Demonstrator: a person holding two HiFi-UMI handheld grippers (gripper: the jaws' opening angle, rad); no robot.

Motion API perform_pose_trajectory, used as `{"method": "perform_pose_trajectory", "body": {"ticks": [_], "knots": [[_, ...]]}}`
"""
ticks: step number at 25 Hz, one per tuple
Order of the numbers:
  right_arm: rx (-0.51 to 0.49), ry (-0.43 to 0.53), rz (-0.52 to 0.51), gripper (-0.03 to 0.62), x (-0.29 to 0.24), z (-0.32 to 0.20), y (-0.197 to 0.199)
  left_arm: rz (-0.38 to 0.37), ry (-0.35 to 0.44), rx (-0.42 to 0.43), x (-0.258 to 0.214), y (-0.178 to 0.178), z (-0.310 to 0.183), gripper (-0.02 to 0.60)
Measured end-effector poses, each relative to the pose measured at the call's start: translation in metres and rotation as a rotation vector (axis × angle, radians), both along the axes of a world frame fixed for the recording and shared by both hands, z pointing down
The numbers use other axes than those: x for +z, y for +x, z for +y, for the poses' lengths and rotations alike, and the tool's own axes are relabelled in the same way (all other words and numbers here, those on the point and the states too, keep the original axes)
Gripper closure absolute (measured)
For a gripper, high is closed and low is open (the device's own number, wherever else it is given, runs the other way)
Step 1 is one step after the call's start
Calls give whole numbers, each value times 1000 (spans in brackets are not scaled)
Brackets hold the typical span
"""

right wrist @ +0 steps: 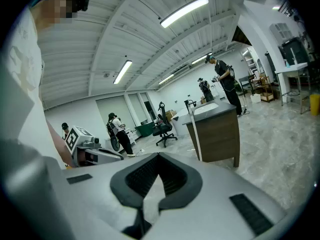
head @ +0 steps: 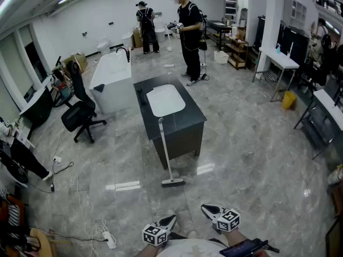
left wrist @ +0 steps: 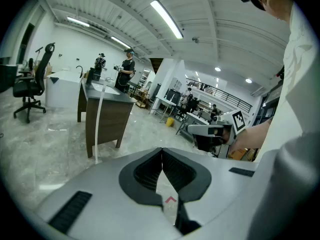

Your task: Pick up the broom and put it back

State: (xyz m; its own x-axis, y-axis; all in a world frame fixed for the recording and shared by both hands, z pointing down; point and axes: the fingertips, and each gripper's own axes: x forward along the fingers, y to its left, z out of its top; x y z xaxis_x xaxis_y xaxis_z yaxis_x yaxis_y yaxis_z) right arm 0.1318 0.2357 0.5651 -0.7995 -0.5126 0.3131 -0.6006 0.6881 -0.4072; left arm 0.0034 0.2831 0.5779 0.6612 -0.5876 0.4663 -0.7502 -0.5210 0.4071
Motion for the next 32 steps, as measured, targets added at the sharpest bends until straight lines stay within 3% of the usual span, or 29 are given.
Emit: {"method": "perform_pose_trajectory", "body": {"ticks": [8,24,32], "knots": [[35,18,-31,577,-10,12,13,-24,29,35,-10,11,12,569],[39,48,-33,576,-17,-7,12,-39,68,-103,-18,-29,-9,569],[38,4,-7,576,-6,-29,14,-16,38,-94,-3,-17,-29,569]]}}
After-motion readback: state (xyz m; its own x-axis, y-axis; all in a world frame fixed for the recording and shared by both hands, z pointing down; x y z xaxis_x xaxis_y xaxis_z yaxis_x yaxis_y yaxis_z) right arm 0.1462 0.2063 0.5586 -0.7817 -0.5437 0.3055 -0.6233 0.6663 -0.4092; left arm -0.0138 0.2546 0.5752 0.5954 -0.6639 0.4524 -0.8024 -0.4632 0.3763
